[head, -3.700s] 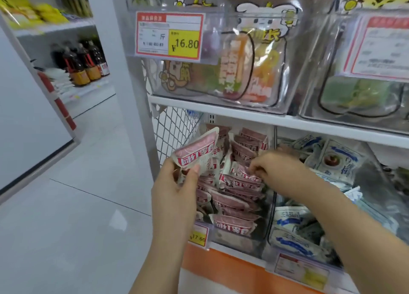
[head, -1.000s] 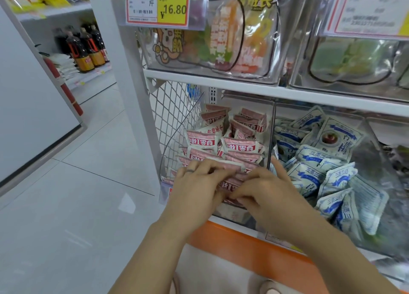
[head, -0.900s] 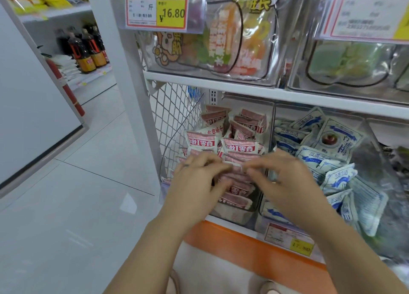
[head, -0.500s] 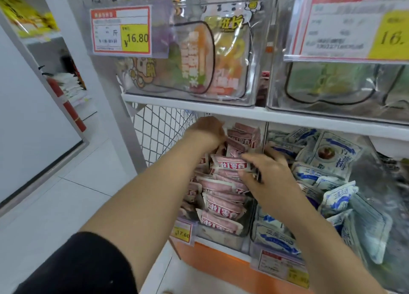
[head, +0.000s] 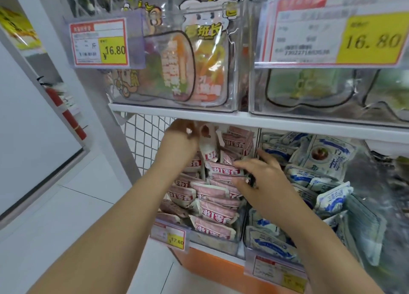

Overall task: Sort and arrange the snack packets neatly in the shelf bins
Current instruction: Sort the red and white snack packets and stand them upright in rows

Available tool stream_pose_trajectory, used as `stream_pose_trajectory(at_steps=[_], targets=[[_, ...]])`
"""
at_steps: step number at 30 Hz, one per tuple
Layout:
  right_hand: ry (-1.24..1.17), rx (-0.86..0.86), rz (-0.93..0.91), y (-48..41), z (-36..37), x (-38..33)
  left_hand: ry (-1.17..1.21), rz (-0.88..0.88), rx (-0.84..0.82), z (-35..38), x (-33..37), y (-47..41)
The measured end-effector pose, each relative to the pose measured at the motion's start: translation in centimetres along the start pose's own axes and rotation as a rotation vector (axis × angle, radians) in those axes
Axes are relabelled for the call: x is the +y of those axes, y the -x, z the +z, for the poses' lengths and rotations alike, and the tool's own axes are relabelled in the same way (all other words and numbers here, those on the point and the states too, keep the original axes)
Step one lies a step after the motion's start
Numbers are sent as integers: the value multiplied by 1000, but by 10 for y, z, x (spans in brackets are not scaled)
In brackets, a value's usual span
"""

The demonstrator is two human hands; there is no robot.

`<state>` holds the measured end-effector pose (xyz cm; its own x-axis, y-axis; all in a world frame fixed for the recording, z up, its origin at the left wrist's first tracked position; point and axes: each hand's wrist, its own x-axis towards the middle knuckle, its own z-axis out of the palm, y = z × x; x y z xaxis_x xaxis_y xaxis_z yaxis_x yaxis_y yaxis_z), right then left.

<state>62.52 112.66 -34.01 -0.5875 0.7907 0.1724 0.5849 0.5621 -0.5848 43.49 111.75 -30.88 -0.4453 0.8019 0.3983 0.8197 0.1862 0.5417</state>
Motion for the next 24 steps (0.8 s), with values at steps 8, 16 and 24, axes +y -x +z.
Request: stream_pose_trajectory(at_steps=[8, 16, 24], targets=[[-220, 208, 54, 8, -5, -12, 951, -392, 200, -15, 18, 64], [-874, 299, 218, 16, -9, -20, 1122, -331, -244, -4, 34, 79], [-894, 397, 348, 5, -9, -5, 95, 30, -332, -11, -7, 38]])
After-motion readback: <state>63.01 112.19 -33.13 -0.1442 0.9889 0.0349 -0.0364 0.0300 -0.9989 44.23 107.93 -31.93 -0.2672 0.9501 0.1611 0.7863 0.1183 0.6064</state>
